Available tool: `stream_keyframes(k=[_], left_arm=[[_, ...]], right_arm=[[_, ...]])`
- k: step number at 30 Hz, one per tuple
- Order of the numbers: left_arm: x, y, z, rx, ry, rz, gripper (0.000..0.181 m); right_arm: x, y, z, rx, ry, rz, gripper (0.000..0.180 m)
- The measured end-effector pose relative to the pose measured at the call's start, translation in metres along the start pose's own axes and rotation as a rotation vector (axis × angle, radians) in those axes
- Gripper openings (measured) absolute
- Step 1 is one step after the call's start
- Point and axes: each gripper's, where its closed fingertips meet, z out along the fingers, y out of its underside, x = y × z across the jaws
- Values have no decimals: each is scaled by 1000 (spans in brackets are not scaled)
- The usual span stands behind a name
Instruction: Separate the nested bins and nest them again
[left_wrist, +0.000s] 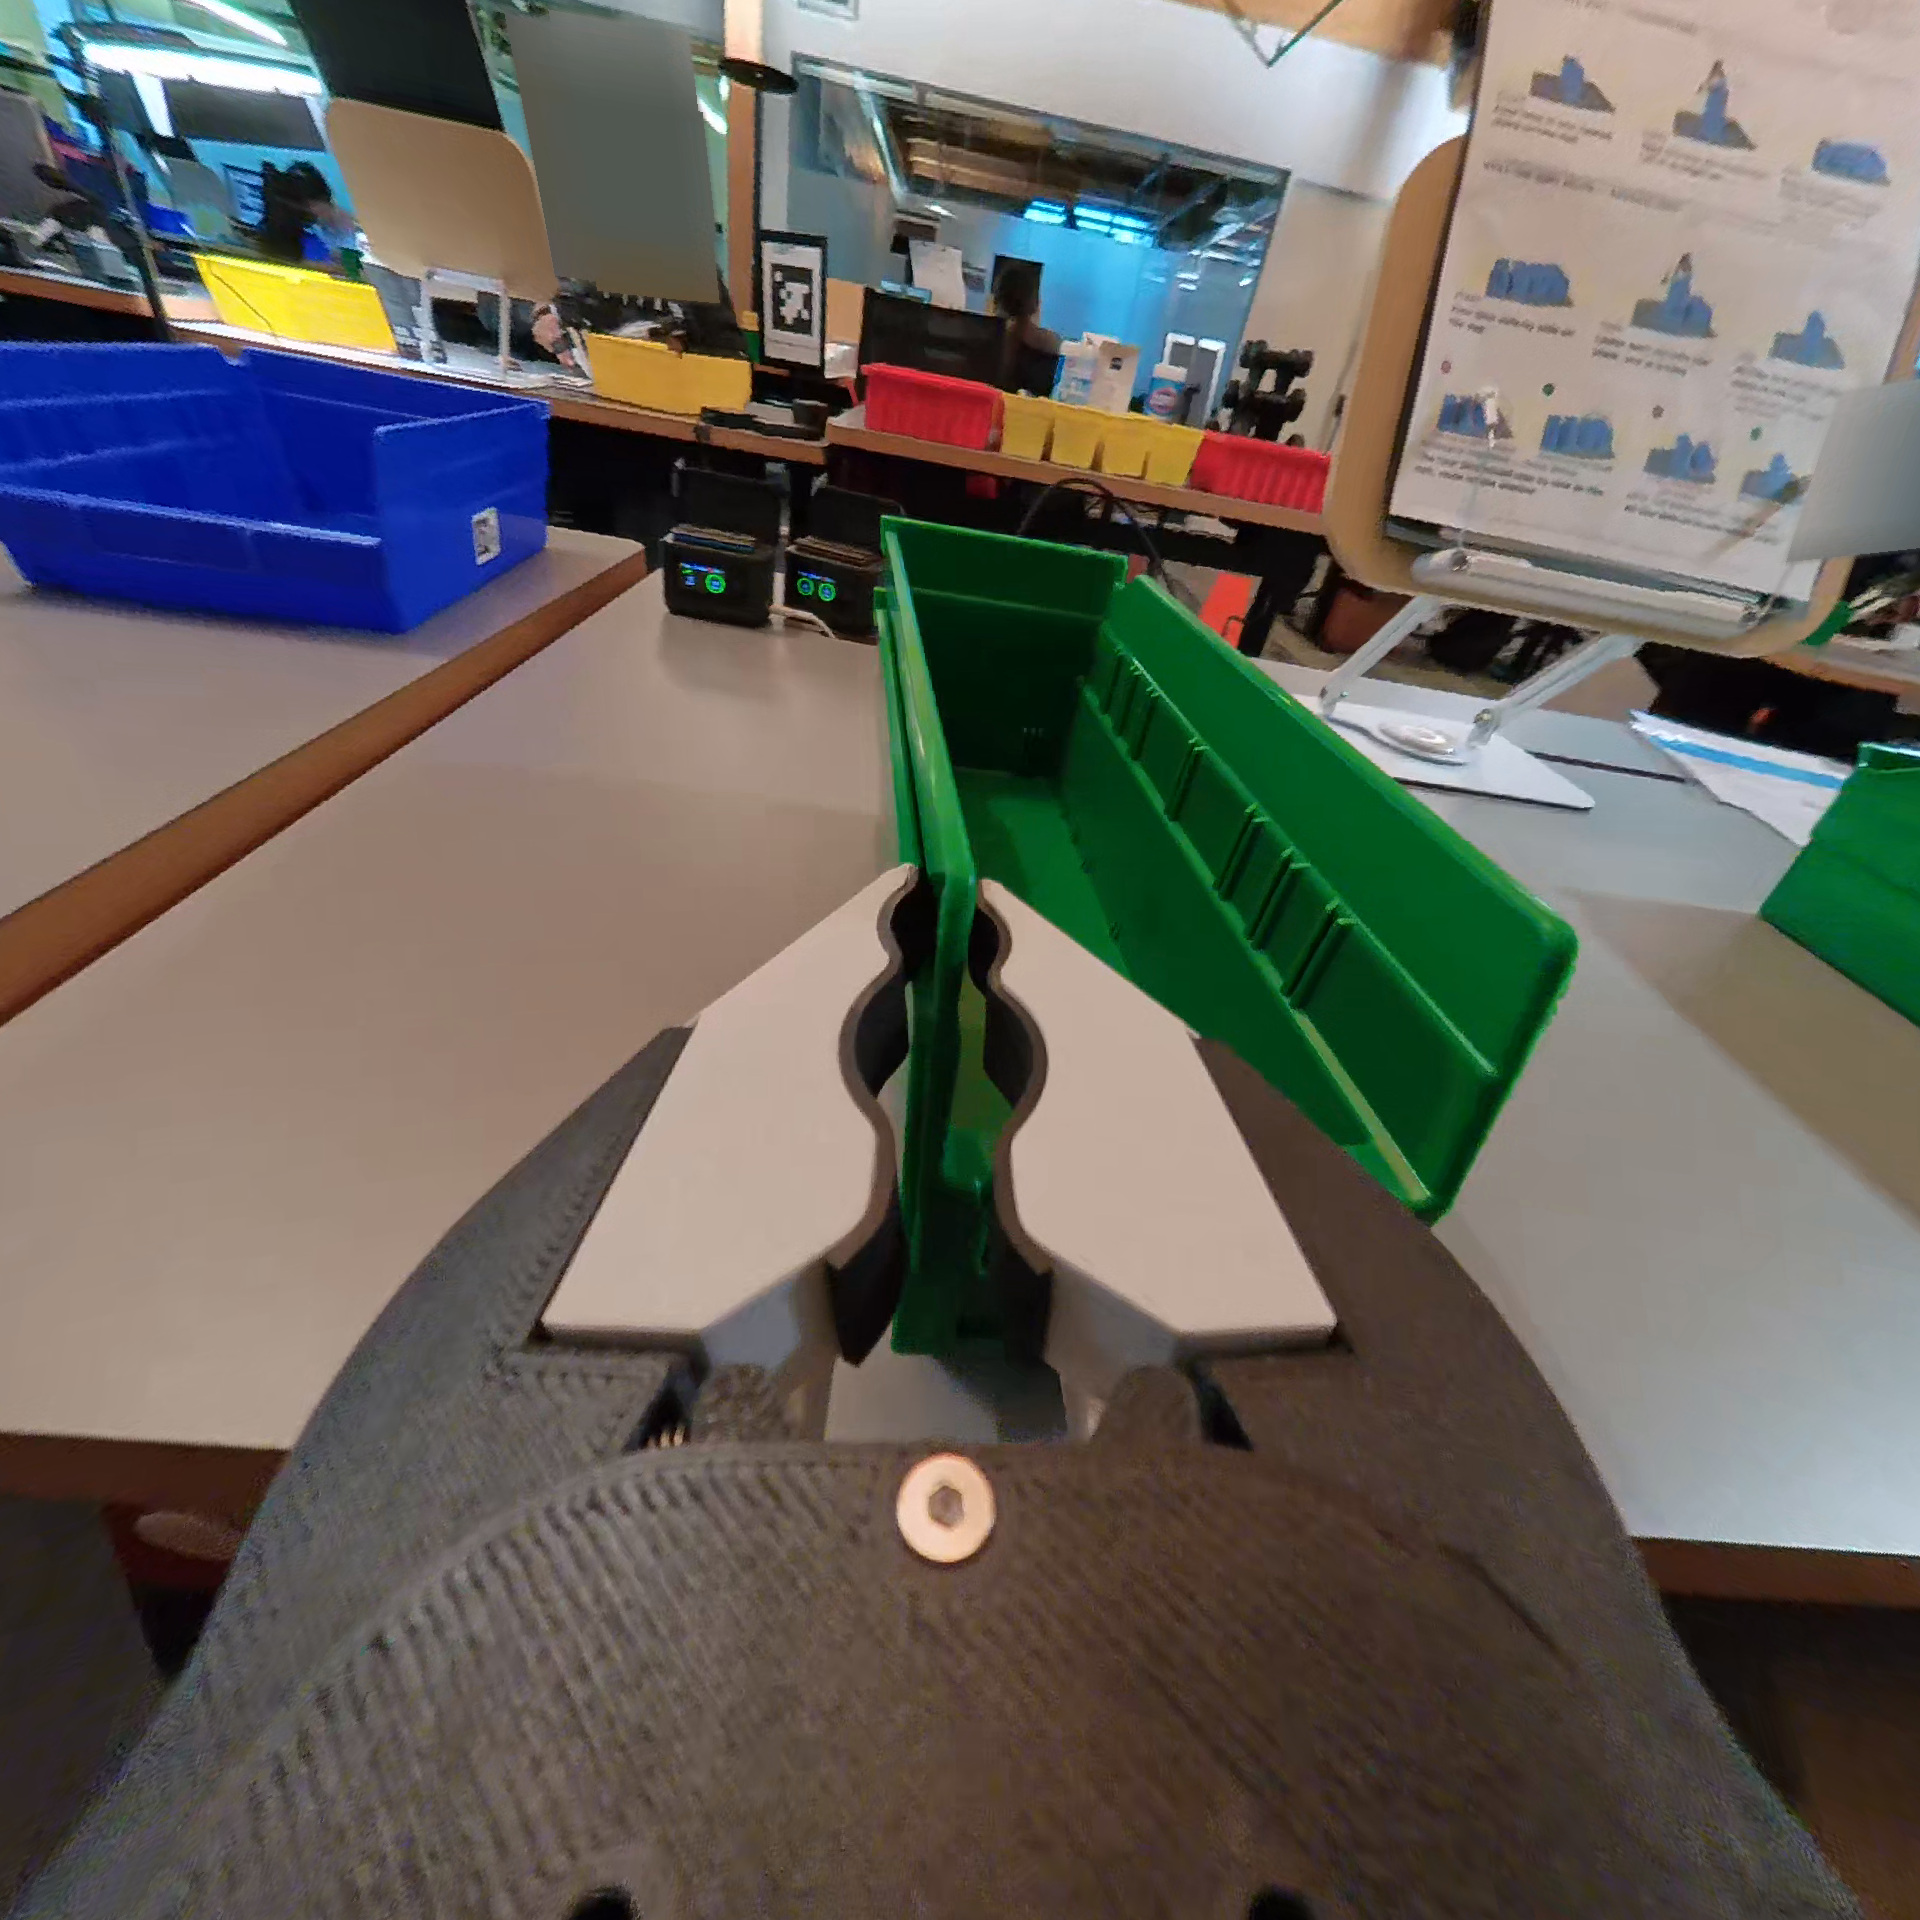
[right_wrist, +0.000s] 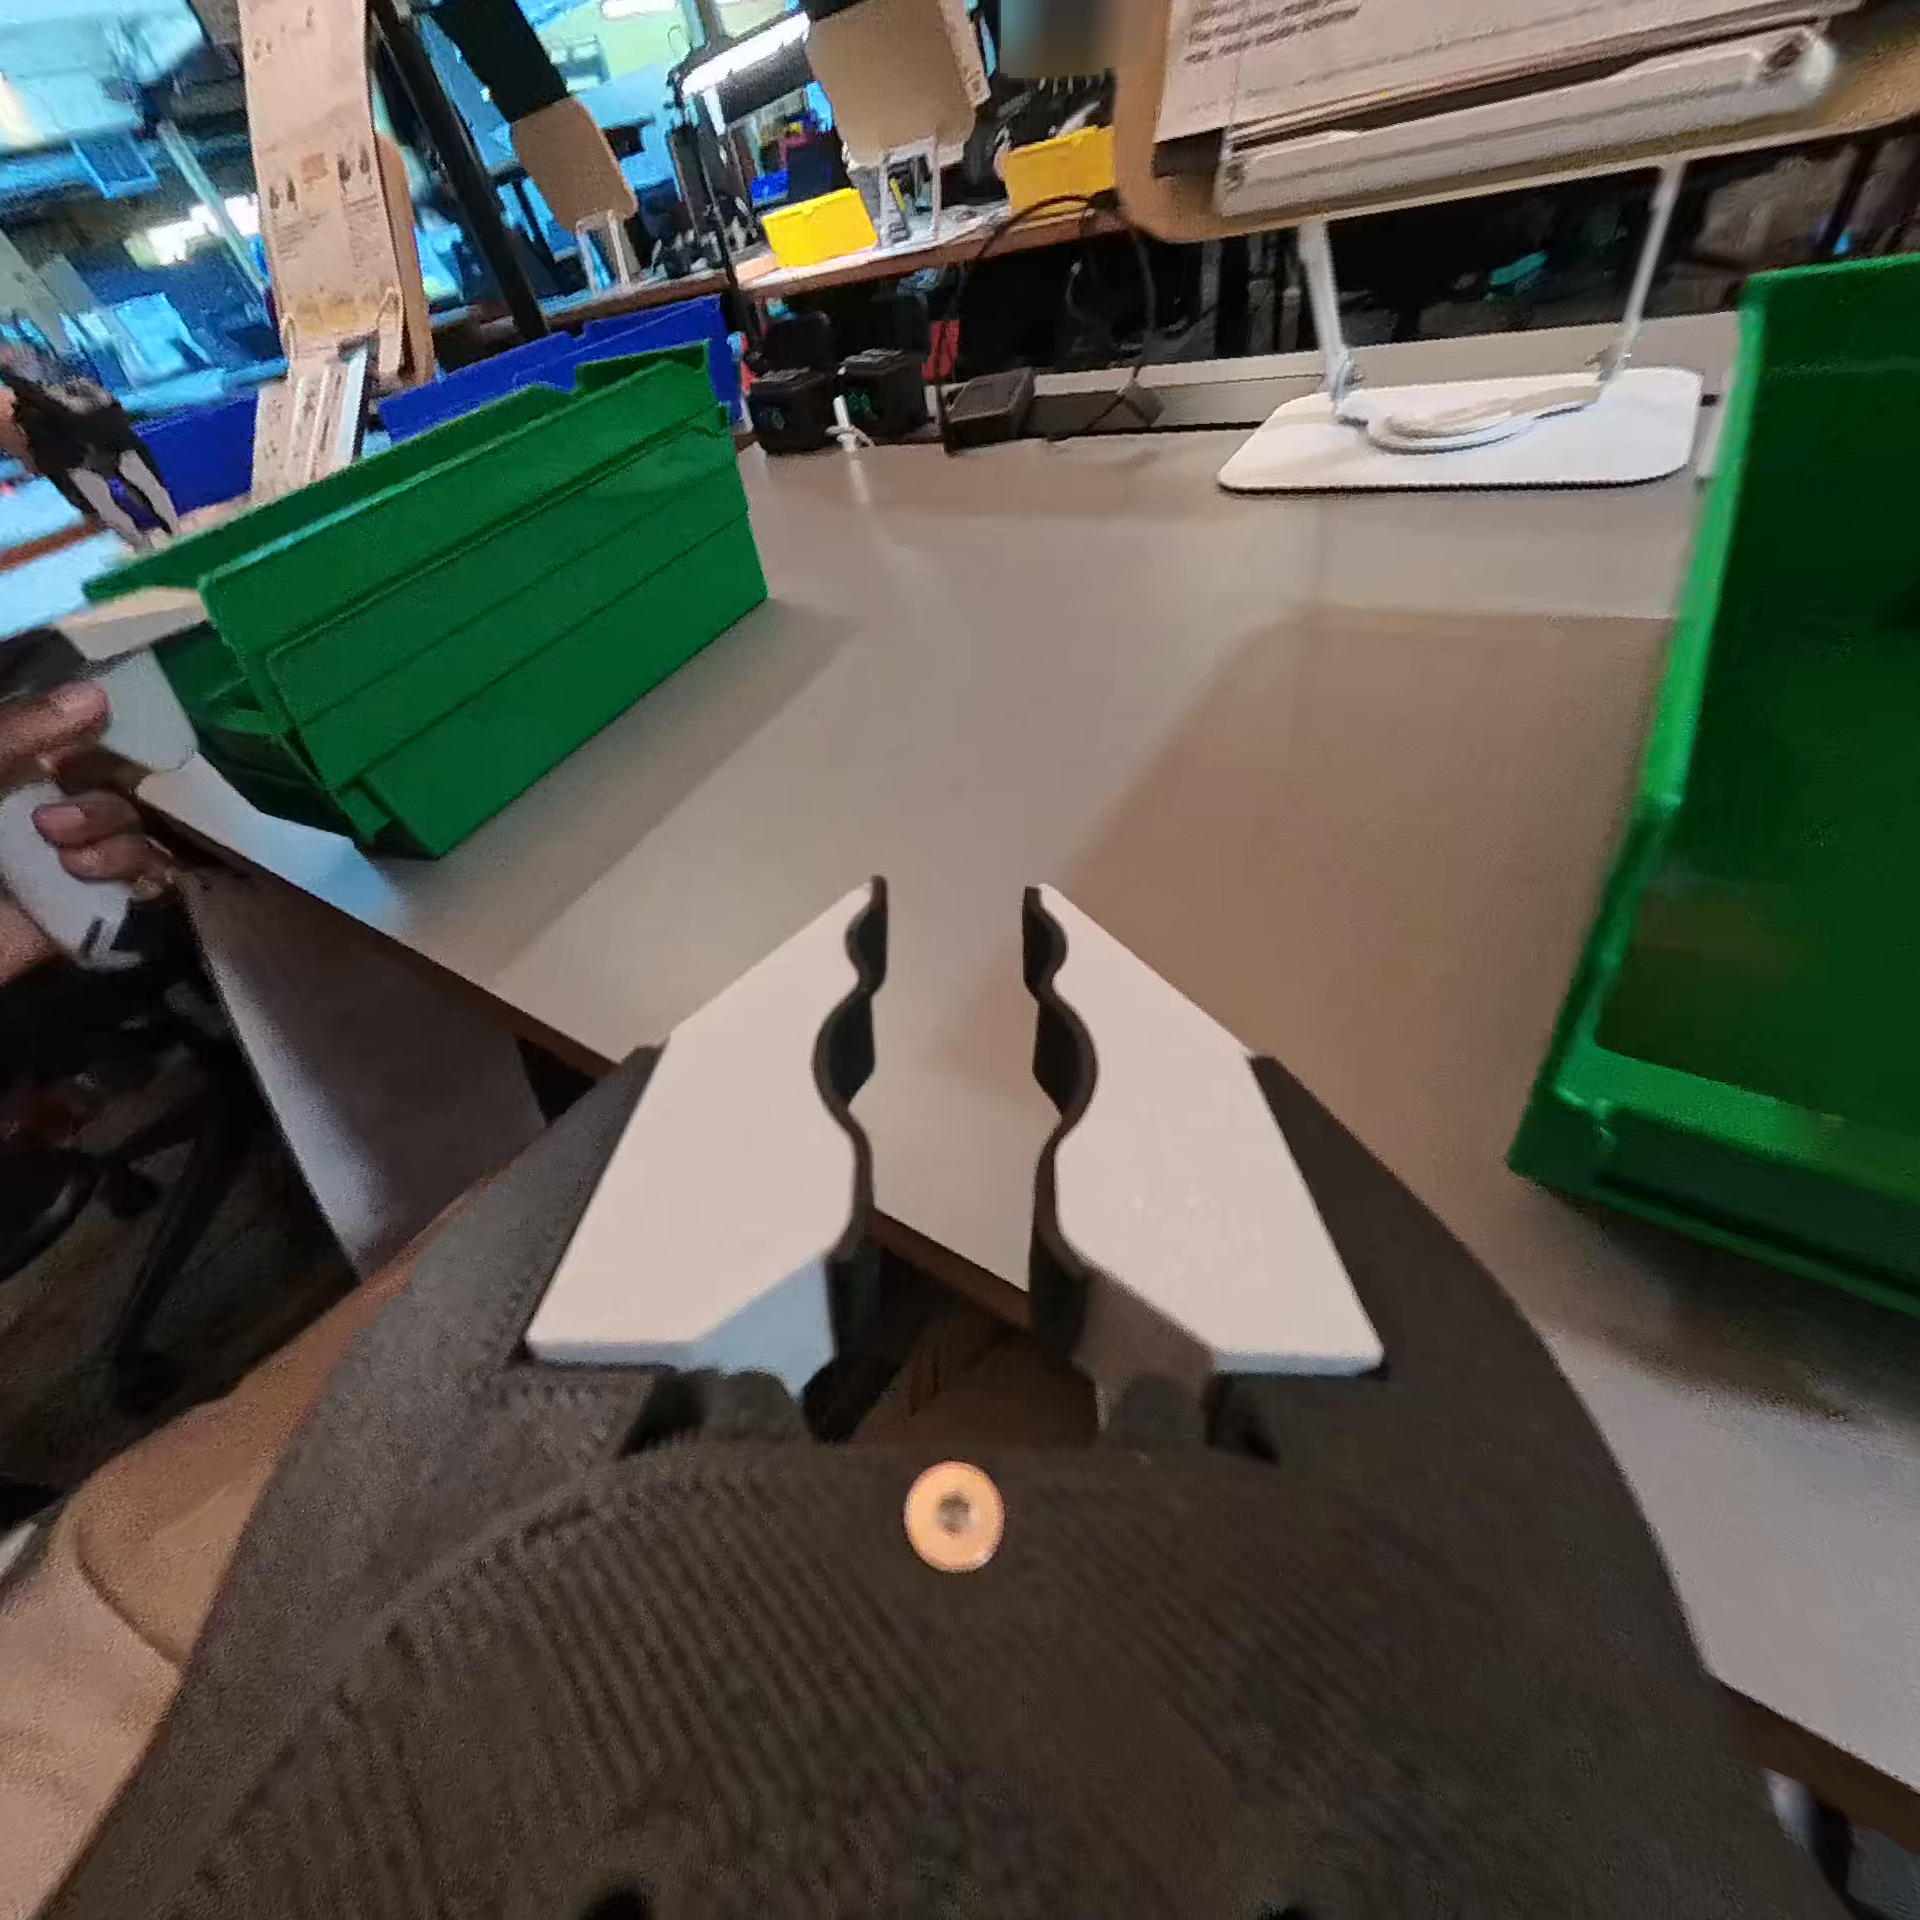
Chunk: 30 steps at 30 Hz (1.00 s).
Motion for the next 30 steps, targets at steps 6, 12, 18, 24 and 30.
stream_keyframes(k=[6,12,18,24,30], left_arm=[[-6,-3,6,8,29,-27,13],[-3,-15,2,74,9,35,7],[-3,-15,2,71,30,4,8],[-2,-15,2,75,22,14,5],[-1,-15,2,75,22,18,3]], right_arm=[[4,-5,0,31,-101,287,28],[-15,7,6,-29,-97,134,26],[-13,6,6,-21,-98,178,25],[-5,6,4,-16,-124,329,30],[-15,16,7,-76,-61,53,28]])
